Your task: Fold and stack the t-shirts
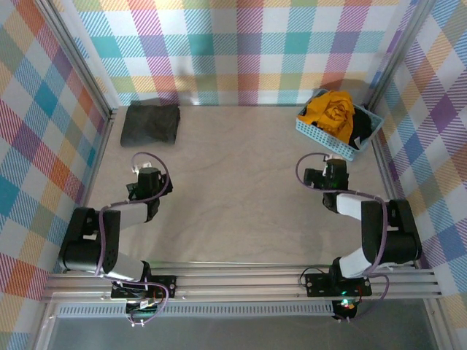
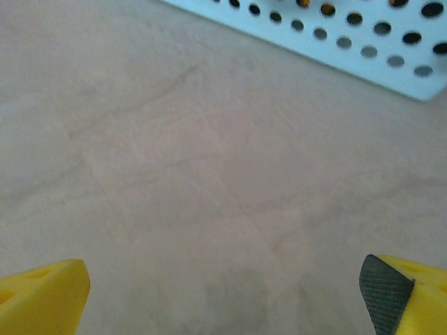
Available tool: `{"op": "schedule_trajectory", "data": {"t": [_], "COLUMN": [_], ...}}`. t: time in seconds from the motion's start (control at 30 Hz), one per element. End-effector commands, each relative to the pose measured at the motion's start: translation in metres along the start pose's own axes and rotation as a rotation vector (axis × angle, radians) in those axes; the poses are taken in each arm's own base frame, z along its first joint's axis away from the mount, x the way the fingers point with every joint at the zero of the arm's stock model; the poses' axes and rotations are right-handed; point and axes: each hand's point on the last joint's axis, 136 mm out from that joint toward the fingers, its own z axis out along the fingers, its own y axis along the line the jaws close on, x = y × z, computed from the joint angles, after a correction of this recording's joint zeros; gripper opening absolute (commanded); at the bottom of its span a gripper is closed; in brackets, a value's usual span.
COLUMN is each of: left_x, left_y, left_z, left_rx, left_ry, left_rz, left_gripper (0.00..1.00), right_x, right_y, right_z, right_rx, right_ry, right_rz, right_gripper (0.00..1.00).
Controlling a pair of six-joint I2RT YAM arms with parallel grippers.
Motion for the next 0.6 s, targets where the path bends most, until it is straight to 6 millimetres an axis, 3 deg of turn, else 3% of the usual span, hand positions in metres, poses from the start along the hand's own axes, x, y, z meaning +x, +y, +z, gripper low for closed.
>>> {"op": "schedule_trajectory", "data": {"t": [0.0,0.03,0.1,0.2,0.33,0.57], "left_x": [-0.037,-0.032,-0.026,-0.026,-0.025,-0.026], "left_y": [-0.017,-0.023,-0.016,-0.02,-0.024,-0.024], "left_z": [0.001,-0.001,-0.006,-0.004,0.001,0.001], "left_rx": [0.115,0.149,0.122,0.126,0.124,0.123], "left_ry": [-0.144,-0.166,-0.264,-0.245,-0.202,-0.21], "left_rz": [-0.004,0.019,-0.012,0.01,0.028,0.032], "left_gripper": [1.0,1.0,1.0,1.0,1.0,1.0], "right_x": [-0.037,-0.036,-0.037,-0.026,-0.027,-0.028], "right_y": [0.004,0.008,0.013,0.006,0.008,0.009], "right_z": [-0.001,-0.003,-0.014,-0.027,-0.011,-0.014], "right_rx": [-0.059,-0.087,-0.127,-0.113,-0.098,-0.105], "right_ry": [-0.135,-0.147,-0.233,-0.375,-0.259,-0.281], "right_rz": [-0.004,-0.017,-0.028,-0.012,-0.017,-0.025], "right_gripper": [1.0,1.0,1.0,1.0,1.0,1.0]}}
